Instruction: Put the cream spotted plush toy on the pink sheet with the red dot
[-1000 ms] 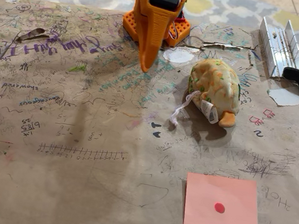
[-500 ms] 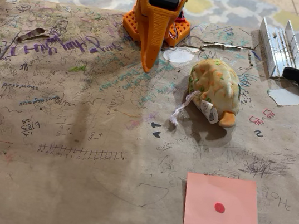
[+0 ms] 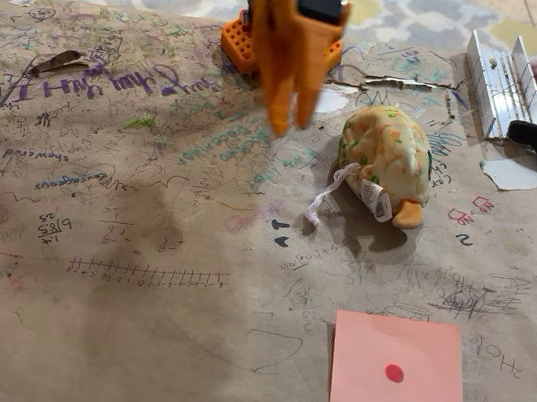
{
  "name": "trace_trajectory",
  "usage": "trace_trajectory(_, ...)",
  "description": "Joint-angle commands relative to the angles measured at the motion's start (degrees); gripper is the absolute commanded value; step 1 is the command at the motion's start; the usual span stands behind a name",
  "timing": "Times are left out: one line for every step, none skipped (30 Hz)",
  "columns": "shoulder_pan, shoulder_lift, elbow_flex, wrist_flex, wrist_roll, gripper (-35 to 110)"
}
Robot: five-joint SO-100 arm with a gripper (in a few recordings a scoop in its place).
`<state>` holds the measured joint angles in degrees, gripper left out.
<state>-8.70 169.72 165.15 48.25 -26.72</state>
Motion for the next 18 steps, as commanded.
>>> trace_trajectory(-7.5, -12.2, -17.0, 10.9, -14.8, 32)
trace_trajectory(-8.5, -15.8, -19.1, 12.9, -17.9, 33)
trace_trajectory(-9.4, -19.0, -20.4, 14.2, -20.7, 33)
trace_trajectory(-10.1, -21.9, -21.3, 14.9, -23.0, 32)
trace_trajectory(-10.8, -25.1, -22.0, 15.6, -25.4, 32)
trace_trajectory(-11.7, -28.7, -22.6, 16.8, -28.1, 31)
trace_trajectory(-12.6, -32.8, -23.3, 18.0, -30.8, 32)
trace_trajectory(-13.4, -37.2, -24.1, 18.8, -31.8, 32)
trace_trajectory(-14.0, -41.4, -25.1, 19.0, -32.0, 32)
trace_trajectory(-14.3, -45.6, -26.2, 19.2, -32.1, 31)
trace_trajectory(-14.8, -49.7, -27.2, 18.9, -31.9, 31)
trace_trajectory(-15.2, -53.4, -28.0, 18.5, -31.8, 31)
trace_trajectory(-15.7, -56.7, -28.7, 18.0, -31.8, 32)
trace_trajectory(-16.5, -59.5, -28.7, 17.0, -31.7, 32)
trace_trajectory(-17.7, -61.9, -28.6, 15.9, -31.0, 31)
trace_trajectory(-18.5, -64.0, -28.5, 15.5, -30.5, 30)
trace_trajectory(-19.4, -65.0, -27.6, 14.2, -29.9, 28)
trace_trajectory(-20.3, -65.5, -26.4, 12.7, -29.4, 22)
